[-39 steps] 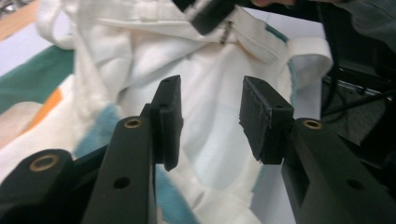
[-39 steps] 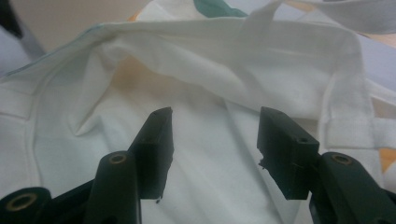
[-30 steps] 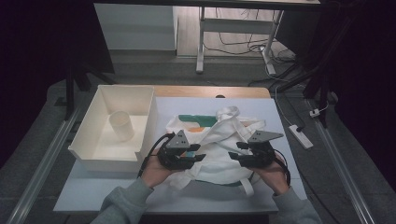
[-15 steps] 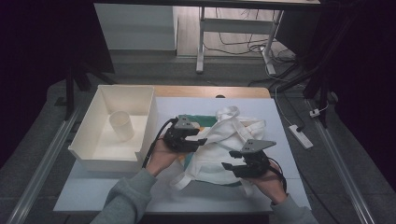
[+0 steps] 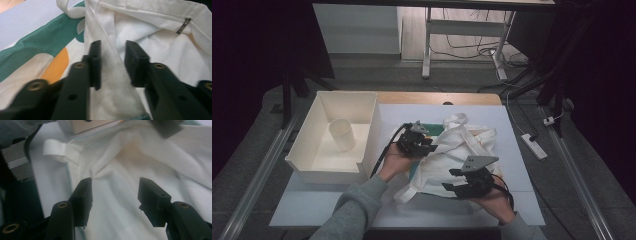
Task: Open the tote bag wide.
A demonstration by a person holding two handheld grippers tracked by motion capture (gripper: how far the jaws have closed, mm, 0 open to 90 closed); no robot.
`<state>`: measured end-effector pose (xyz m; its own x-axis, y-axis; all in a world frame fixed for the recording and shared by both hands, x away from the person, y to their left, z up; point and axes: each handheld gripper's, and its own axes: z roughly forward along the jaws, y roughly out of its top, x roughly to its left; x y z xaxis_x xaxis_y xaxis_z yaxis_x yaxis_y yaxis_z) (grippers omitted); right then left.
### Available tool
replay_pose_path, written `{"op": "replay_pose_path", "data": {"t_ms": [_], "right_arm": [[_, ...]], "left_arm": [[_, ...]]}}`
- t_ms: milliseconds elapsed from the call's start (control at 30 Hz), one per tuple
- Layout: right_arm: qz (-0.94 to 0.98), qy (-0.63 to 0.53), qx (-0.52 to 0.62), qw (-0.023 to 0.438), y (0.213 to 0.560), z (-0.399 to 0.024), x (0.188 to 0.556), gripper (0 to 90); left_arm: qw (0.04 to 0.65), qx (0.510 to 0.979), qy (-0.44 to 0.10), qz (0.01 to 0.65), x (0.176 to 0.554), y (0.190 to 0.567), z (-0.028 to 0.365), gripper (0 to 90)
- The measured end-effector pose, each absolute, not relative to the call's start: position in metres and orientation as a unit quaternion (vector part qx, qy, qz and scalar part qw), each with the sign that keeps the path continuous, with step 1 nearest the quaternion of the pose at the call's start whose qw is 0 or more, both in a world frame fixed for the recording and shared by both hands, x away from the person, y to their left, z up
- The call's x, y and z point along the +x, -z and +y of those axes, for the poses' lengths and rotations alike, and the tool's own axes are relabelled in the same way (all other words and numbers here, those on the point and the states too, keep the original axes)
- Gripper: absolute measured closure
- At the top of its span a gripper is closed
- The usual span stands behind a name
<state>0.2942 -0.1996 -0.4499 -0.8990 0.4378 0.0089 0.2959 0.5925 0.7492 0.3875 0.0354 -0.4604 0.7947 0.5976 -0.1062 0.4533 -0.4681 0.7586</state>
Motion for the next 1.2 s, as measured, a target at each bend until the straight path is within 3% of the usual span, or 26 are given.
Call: {"op": "replay_pose_path", "data": {"t_ms": [67,200,500,600,700,733,1200], "right_arm": [[0.893,-0.396,0.199,0.076,0.452,-0.196,0.29,44.7],[0.907,-0.377,0.177,0.061,0.458,-0.185,0.28,43.5],[0.925,-0.338,0.164,0.057,0.472,-0.174,0.275,43.2],[0.929,-0.32,0.167,0.08,0.479,-0.175,0.278,57.2],[0.925,-0.327,0.186,0.056,0.483,-0.18,0.285,80.5],[0.925,-0.327,0.188,0.053,0.484,-0.182,0.287,84.3],[0.926,-0.351,0.141,0.023,0.449,-0.194,0.259,87.7]], "left_arm": [[0.418,0.849,-0.086,0.311,0.389,0.461,0.038,79.1],[0.415,0.849,-0.081,0.317,0.393,0.464,0.042,86.9],[0.416,0.844,-0.084,0.329,0.395,0.466,0.049,88.4],[0.416,0.841,-0.086,0.335,0.396,0.467,0.053,88.5],[0.417,0.837,-0.089,0.343,0.397,0.469,0.056,88.5],[0.417,0.837,-0.09,0.344,0.397,0.469,0.058,88.5],[0.424,0.826,-0.075,0.363,0.397,0.47,0.072,88.7]]}}
